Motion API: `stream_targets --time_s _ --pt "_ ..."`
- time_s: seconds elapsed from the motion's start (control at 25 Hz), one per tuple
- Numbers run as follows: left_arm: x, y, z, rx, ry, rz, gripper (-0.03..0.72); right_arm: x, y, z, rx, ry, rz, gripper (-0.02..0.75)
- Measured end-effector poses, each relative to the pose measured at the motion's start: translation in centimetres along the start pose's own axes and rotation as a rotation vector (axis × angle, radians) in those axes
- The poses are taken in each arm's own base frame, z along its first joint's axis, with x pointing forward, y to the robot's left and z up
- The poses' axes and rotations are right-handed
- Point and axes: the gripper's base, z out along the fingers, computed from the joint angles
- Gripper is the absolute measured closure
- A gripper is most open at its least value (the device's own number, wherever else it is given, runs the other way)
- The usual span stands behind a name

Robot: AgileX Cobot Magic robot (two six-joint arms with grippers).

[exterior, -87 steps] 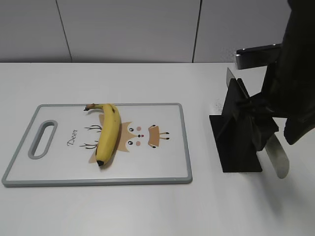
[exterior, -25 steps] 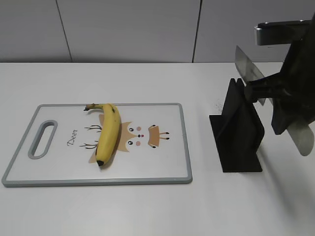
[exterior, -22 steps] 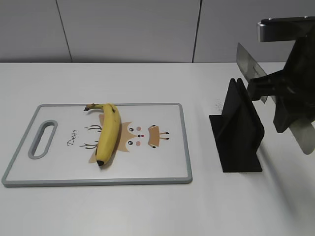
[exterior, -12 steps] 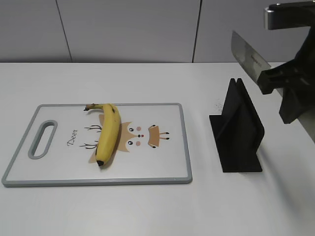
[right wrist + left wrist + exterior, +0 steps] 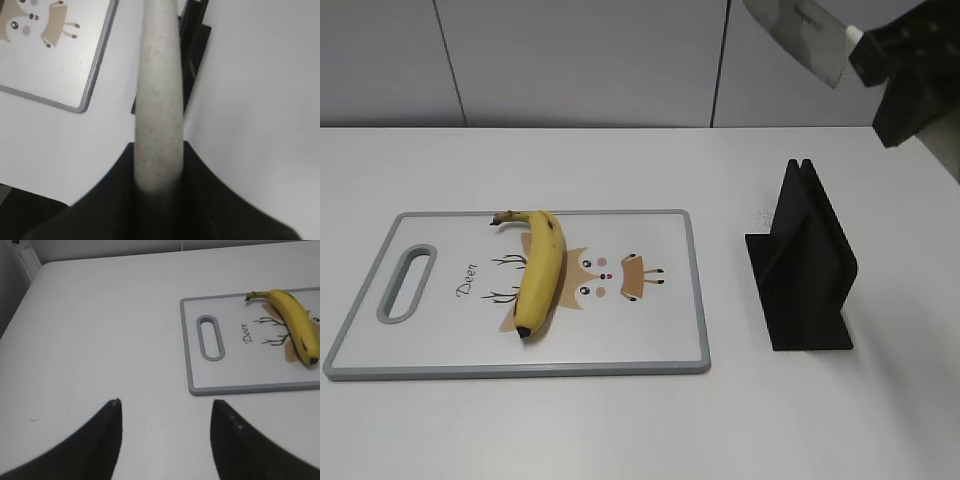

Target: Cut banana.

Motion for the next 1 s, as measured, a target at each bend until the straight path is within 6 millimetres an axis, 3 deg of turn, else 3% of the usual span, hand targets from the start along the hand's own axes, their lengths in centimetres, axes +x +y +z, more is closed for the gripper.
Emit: stream_targets --time_s 0.12,0.4,1.0 --pt "-0.5 0.1 0.1 0.001 0.007 0.006 0.151 -1.0 0.1 -0.4 -0.003 -0.026 -0.083 0.564" --pt "-2.5 0.5 1.3 0.009 0.052 0.041 0.151 -2.8 0.5 0.9 0.001 -0.014 -0.286 0.564" --pt "-7.5 1.0 4.5 0.091 0.105 0.133 0.151 -3.7 0.8 3.5 0.0 0.035 -0.662 0.564"
